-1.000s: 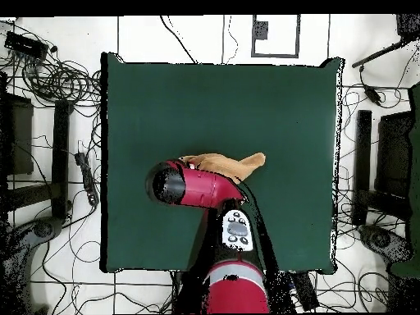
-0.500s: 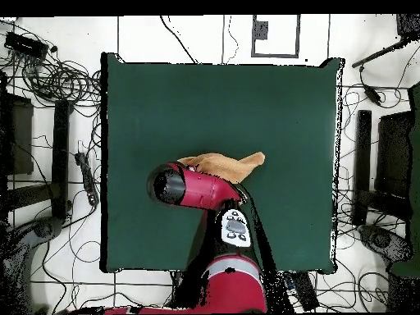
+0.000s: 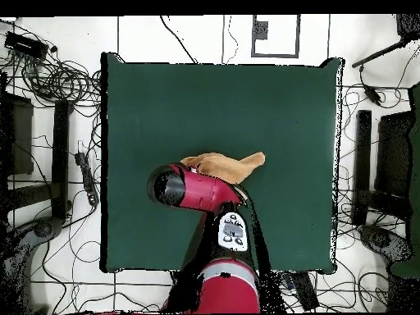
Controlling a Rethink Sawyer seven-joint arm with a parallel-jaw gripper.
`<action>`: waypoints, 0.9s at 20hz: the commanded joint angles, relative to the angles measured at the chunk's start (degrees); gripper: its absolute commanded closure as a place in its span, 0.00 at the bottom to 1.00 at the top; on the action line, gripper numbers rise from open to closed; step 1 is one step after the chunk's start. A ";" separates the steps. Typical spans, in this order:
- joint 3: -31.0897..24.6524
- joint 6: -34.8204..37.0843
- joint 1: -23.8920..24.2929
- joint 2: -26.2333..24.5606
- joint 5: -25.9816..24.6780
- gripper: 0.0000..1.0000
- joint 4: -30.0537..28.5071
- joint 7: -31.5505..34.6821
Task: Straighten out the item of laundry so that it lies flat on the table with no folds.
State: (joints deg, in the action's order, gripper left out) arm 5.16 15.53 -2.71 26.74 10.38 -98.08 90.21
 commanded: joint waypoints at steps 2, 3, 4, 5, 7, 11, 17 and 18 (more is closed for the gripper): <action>-0.92 -2.11 -4.30 -0.24 5.95 1.00 -4.52 19.70; -0.97 -2.34 -4.84 0.11 6.63 1.00 -5.16 20.45; -0.94 -2.81 -5.52 0.16 7.31 1.00 -5.50 21.15; -1.26 -3.29 -6.01 0.13 8.20 1.00 -6.09 22.01; -1.52 -4.59 -7.59 -0.05 10.29 1.00 -7.11 24.22; -1.78 -7.14 -11.93 0.84 15.23 1.00 -10.23 29.81; -1.38 -6.84 -15.80 1.22 19.73 1.00 -10.70 33.38; -1.50 -6.78 -15.94 1.26 19.99 1.00 -10.80 33.61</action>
State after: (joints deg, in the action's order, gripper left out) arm 7.14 10.37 -14.80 28.26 23.95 -103.41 103.24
